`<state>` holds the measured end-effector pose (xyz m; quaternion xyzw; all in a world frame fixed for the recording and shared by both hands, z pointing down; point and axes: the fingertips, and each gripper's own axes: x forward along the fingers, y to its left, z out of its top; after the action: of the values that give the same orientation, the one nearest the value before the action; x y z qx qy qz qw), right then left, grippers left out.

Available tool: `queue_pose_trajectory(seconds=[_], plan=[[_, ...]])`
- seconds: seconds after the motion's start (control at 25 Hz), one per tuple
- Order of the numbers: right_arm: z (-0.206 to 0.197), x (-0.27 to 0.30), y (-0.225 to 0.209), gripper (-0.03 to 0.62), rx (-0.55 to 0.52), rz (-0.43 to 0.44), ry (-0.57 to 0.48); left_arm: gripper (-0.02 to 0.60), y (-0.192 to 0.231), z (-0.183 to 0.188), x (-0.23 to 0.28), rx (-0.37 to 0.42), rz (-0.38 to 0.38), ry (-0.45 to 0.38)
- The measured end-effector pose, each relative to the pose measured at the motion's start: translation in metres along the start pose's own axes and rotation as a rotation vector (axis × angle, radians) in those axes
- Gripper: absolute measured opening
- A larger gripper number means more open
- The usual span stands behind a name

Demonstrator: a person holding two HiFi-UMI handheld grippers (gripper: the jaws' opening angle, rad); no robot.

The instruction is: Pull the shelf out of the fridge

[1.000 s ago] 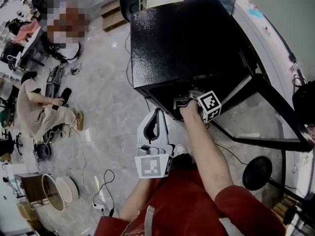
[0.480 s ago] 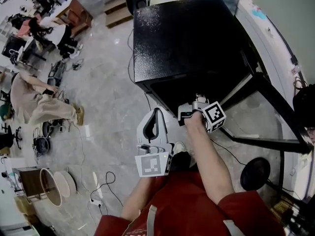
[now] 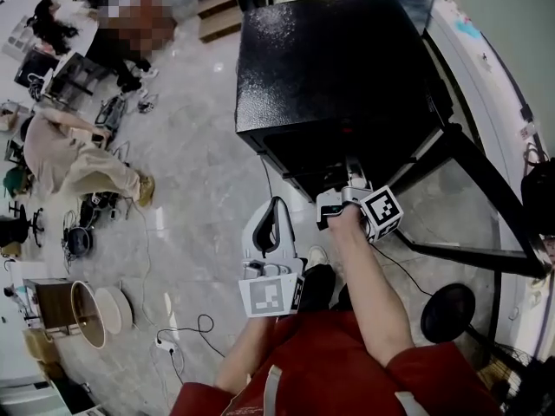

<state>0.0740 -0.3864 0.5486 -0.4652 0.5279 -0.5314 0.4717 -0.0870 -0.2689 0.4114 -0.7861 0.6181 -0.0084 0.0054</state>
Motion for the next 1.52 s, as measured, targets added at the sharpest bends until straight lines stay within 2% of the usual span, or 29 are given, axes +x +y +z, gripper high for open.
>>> queue_pose_trajectory(seconds=[0.28, 0.56, 0.8, 0.92, 1.36, 1.52], plan=[[-0.002, -0.001, 0.004, 0.009, 0.011, -0.02, 0.021, -0.003, -0.011, 0.0, -0.022, 0.012, 0.054, 0.006], [-0.003, -0.003, 0.009, 0.011, 0.005, 0.053, 0.045, -0.003, -0.016, 0.004, -0.04, 0.028, 0.086, 0.0], [-0.005, -0.004, 0.021, 0.009, -0.078, 0.066, 0.046, -0.003, -0.012, 0.006, -0.051, 0.032, 0.111, 0.006], [-0.005, -0.006, 0.025, 0.011, -0.086, 0.082, 0.051, -0.003, -0.012, 0.005, -0.053, 0.029, 0.112, 0.006], [-0.004, -0.018, 0.025, 0.012, -0.083, 0.055, 0.052, -0.003, -0.012, 0.008, -0.068, 0.021, 0.131, -0.006], [-0.007, -0.043, 0.024, 0.009, -0.094, 0.059, 0.047, -0.003, -0.015, 0.007, -0.083, 0.019, 0.148, 0.008]])
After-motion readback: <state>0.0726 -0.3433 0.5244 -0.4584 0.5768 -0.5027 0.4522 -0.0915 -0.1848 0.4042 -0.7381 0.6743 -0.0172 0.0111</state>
